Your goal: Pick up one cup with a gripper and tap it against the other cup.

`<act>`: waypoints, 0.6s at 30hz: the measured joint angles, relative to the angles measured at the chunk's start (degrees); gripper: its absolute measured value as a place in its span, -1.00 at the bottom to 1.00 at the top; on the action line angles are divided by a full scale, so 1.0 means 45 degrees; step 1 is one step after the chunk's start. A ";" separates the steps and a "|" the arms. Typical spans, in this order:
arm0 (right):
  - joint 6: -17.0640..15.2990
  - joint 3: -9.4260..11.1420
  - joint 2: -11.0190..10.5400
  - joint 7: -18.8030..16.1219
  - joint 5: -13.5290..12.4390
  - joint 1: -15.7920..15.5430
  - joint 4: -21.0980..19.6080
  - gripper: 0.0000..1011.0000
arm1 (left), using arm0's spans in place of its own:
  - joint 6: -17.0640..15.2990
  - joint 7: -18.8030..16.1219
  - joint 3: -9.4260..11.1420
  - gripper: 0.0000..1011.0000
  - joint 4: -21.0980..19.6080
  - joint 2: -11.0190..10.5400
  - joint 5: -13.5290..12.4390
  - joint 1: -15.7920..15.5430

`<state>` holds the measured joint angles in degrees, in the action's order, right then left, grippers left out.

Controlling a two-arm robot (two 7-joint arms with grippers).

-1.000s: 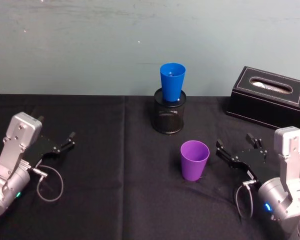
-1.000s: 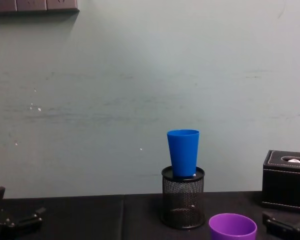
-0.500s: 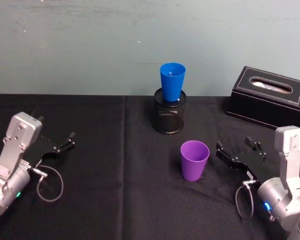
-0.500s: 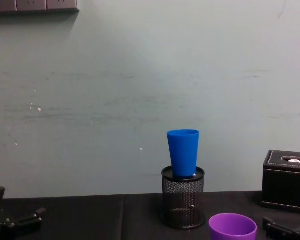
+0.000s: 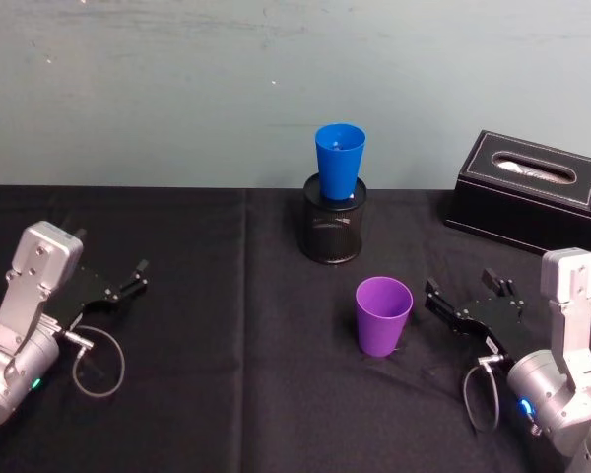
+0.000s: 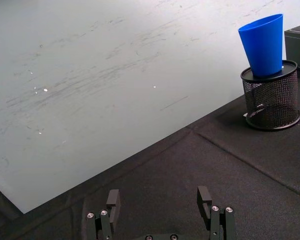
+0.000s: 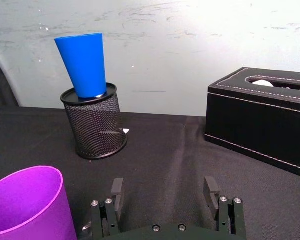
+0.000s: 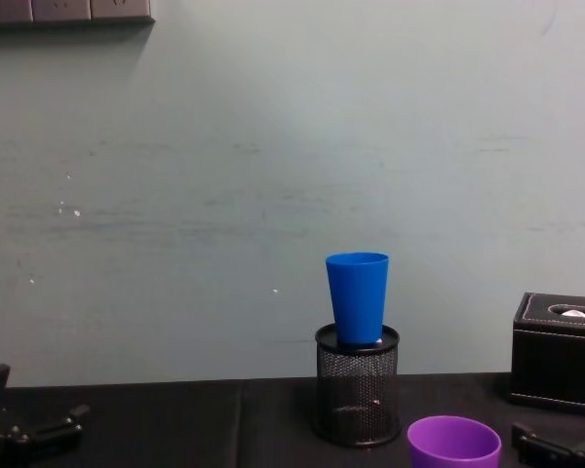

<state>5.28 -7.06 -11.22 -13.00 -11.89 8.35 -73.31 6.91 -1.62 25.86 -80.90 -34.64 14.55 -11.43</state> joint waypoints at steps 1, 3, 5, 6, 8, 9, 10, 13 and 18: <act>0.0003 -0.0001 -0.0001 0.0000 0.0001 0.0000 -0.0001 0.98 | 0.0000 0.0000 0.0001 1.00 0.0000 0.0000 0.0000 0.0000; 0.0009 -0.0005 -0.0003 0.0002 0.0002 -0.0003 -0.0005 0.98 | 0.0000 0.0000 0.0001 1.00 0.0000 0.0000 -0.0001 0.0000; 0.0016 -0.0008 -0.0005 0.0004 0.0004 -0.0006 -0.0009 0.98 | 0.0000 0.0000 0.0000 1.00 0.0000 0.0000 -0.0001 0.0000; 0.0016 -0.0009 -0.0006 0.0005 0.0005 -0.0007 -0.0011 0.98 | 0.0001 0.0000 0.0000 1.00 0.0000 0.0000 -0.0001 0.0000; 0.0021 -0.0011 -0.0008 0.0006 0.0007 -0.0009 -0.0014 0.98 | 0.0000 0.0000 0.0000 1.00 0.0000 0.0000 -0.0001 -0.0001; 0.0022 -0.0013 -0.0009 0.0007 0.0007 -0.0009 -0.0014 0.98 | 0.0000 0.0000 0.0001 1.00 0.0000 0.0000 -0.0001 0.0000; 0.0024 -0.0014 -0.0010 0.0008 0.0008 -0.0009 -0.0014 0.98 | 0.0000 0.0000 0.0000 1.00 0.0001 0.0000 -0.0001 0.0000; 0.0029 -0.0017 -0.0013 0.0008 0.0012 -0.0010 -0.0015 0.98 | 0.0000 0.0000 0.0000 1.00 0.0000 0.0000 -0.0001 0.0000; 0.0036 -0.0018 -0.0014 0.0013 0.0017 -0.0010 -0.0015 0.98 | 0.0000 0.0000 0.0000 1.00 0.0000 0.0000 -0.0001 0.0000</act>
<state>5.44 -7.14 -11.28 -12.94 -11.81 8.31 -73.38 6.91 -1.62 25.86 -80.90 -34.64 14.55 -11.43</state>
